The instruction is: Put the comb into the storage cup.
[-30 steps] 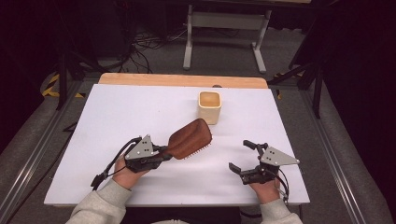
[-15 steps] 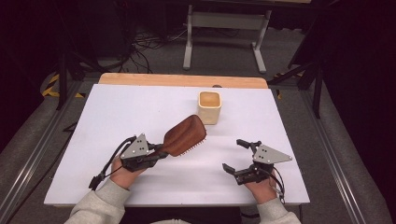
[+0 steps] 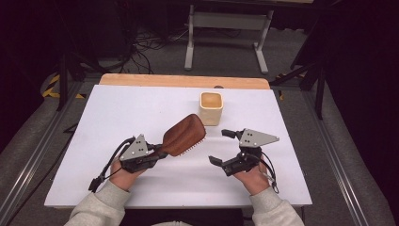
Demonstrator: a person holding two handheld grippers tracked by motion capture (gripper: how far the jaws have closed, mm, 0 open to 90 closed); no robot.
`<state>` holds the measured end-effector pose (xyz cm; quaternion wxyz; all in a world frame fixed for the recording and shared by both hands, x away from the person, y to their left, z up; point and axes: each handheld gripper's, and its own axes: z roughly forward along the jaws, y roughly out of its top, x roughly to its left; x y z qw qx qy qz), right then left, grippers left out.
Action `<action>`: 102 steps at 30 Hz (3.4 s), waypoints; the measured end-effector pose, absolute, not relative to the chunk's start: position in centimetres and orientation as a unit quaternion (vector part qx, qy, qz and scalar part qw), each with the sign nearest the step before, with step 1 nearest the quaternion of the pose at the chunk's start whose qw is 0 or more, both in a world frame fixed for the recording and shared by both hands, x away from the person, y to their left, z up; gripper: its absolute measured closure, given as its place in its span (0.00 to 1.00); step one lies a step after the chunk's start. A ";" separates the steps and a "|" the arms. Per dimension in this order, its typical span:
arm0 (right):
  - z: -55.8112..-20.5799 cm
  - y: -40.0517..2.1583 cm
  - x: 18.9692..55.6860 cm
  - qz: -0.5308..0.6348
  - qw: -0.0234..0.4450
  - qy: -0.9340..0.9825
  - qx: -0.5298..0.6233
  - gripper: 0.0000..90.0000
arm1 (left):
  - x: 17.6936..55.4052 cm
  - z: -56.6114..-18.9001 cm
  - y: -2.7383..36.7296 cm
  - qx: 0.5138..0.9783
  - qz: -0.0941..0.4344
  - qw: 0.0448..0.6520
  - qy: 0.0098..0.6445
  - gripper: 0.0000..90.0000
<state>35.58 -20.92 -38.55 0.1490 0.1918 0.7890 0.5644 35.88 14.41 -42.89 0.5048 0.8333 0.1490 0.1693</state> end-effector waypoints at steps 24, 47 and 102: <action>-37.2 -14.8 39.2 0.538 0.089 0.813 0.205 0.00 | 35.7 -43.1 14.3 0.833 0.178 0.500 0.158 0.80; -36.8 -13.5 40.1 0.533 0.035 0.810 0.243 0.28 | 35.6 -43.2 14.2 0.834 0.186 0.495 0.159 0.80; -27.1 -14.6 39.9 0.531 0.105 0.821 0.183 0.62 | 37.3 -41.9 19.8 0.793 0.166 0.547 0.208 0.01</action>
